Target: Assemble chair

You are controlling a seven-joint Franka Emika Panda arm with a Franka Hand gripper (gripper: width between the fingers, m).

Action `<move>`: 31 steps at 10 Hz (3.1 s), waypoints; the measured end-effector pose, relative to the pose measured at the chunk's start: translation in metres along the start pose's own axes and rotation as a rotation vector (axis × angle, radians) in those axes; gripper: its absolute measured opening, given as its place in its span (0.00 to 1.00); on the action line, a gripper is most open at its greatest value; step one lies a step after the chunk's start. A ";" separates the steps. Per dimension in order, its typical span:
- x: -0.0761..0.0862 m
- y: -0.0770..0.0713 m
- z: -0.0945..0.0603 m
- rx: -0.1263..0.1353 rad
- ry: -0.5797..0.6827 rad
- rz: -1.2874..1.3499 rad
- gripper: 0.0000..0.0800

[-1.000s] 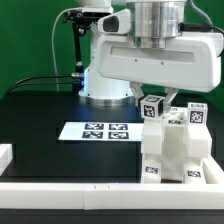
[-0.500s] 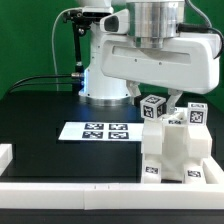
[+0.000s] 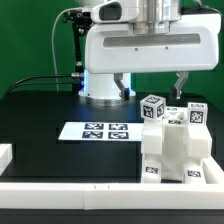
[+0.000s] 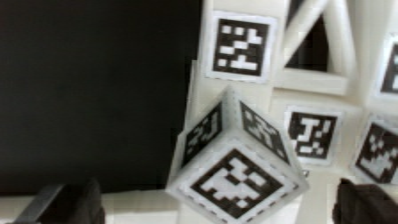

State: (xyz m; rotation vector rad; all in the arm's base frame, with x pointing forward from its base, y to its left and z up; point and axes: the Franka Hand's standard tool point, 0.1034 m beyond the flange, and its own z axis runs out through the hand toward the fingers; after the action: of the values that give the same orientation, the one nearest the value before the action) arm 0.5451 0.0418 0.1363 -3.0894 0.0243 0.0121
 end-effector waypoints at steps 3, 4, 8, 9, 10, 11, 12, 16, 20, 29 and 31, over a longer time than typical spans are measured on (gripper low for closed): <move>0.000 0.001 0.001 -0.001 0.000 -0.222 0.81; -0.001 -0.004 0.004 0.001 -0.006 -0.353 0.81; -0.011 -0.015 0.013 -0.004 -0.024 -0.501 0.81; -0.010 -0.013 0.013 -0.004 -0.024 -0.483 0.78; -0.010 -0.012 0.013 -0.004 -0.024 -0.460 0.78; -0.010 -0.013 0.013 -0.004 -0.023 -0.437 0.56; -0.010 -0.013 0.013 -0.005 -0.024 -0.342 0.35; -0.009 -0.013 0.013 -0.009 -0.015 -0.043 0.35; -0.004 -0.011 0.014 0.000 0.078 0.345 0.35; 0.001 -0.009 0.014 0.076 0.080 0.887 0.39; 0.003 -0.009 0.013 0.068 0.096 0.692 0.77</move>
Offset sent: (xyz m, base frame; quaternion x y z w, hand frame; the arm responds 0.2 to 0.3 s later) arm 0.0011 0.0301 -0.0079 0.0360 -0.0205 -0.2805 0.9590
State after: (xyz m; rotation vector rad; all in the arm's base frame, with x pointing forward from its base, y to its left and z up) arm 0.5477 0.0510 0.1240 -2.8382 1.0540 -0.1058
